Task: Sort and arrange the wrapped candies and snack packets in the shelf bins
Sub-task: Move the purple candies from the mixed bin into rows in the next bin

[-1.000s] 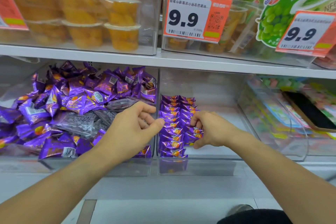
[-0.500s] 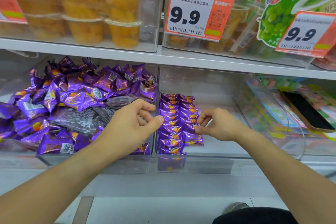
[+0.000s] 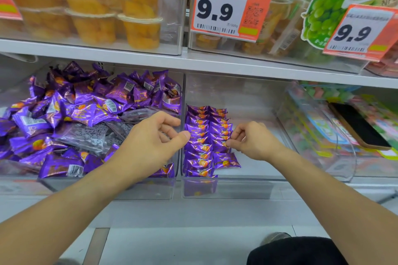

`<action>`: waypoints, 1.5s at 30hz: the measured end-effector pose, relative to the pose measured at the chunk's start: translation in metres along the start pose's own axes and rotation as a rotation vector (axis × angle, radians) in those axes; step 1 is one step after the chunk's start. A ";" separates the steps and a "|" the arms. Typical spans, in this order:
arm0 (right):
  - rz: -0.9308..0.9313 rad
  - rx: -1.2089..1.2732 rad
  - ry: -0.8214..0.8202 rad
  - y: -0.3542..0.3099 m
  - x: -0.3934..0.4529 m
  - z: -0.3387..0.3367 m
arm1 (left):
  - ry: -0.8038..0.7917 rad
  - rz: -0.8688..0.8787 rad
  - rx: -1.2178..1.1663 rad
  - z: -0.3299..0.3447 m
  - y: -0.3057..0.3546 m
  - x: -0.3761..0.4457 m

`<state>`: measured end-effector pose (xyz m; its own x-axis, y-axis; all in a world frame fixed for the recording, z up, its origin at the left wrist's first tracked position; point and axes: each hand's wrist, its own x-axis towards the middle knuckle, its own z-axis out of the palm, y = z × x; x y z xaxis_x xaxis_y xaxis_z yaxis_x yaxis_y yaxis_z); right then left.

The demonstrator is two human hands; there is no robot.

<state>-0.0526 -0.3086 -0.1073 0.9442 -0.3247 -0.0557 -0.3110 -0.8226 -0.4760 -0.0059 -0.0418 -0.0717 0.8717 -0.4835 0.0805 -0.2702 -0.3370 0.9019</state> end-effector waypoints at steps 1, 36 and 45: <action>0.020 -0.008 0.003 0.000 0.000 -0.001 | -0.001 0.000 0.000 0.000 0.000 0.000; 0.319 0.345 -0.246 0.002 -0.004 0.005 | 0.000 -0.003 0.014 0.000 0.004 -0.001; 0.317 0.429 -0.238 0.005 -0.006 0.001 | -0.002 -0.004 0.012 -0.001 0.002 0.000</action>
<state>-0.0599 -0.3102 -0.1098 0.8260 -0.3694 -0.4257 -0.5574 -0.4233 -0.7142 -0.0065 -0.0417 -0.0693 0.8717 -0.4842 0.0760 -0.2717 -0.3483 0.8971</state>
